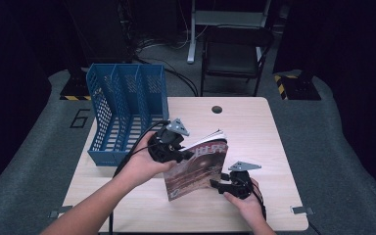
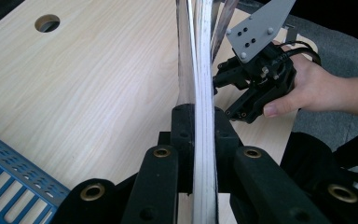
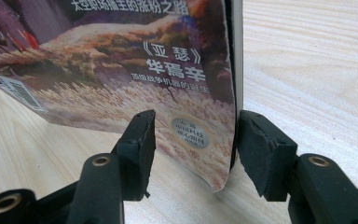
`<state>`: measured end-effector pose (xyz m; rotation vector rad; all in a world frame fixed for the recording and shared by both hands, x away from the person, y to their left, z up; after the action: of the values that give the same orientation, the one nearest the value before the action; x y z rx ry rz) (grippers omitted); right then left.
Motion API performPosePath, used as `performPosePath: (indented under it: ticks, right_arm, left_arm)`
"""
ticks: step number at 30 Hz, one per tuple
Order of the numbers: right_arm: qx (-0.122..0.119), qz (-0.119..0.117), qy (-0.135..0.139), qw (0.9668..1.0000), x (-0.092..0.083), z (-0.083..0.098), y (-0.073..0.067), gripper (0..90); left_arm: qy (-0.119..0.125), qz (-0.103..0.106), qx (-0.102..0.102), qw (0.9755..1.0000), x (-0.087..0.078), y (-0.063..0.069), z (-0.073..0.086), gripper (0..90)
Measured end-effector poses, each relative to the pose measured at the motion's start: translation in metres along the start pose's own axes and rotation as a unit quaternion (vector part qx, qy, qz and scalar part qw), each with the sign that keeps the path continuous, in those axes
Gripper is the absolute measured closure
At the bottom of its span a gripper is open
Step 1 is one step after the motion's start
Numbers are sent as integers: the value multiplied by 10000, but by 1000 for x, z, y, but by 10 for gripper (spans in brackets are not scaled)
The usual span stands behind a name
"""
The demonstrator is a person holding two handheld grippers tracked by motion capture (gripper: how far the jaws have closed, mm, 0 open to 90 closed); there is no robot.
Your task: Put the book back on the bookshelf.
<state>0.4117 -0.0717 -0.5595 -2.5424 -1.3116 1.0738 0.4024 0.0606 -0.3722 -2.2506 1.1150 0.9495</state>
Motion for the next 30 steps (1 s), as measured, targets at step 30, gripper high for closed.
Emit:
performPosePath:
  ticks: [30]
  right_arm:
    - [-77,-35,-44,10000,2,1,-2,464]
  left_arm:
    - [-385,-31,113,9992,-2,-4,1,828]
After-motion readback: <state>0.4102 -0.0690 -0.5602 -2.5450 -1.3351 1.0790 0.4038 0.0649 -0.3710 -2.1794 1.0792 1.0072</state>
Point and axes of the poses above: each handheld gripper's, and its own axes: x roughly forward along the jaws, z roughly out of its underside, y roughly to its right, the point moved 10 cm from there along x, roughly forward along the jaws, and after that the axes turned 10 degrees about -z, right-handed, at the moved point
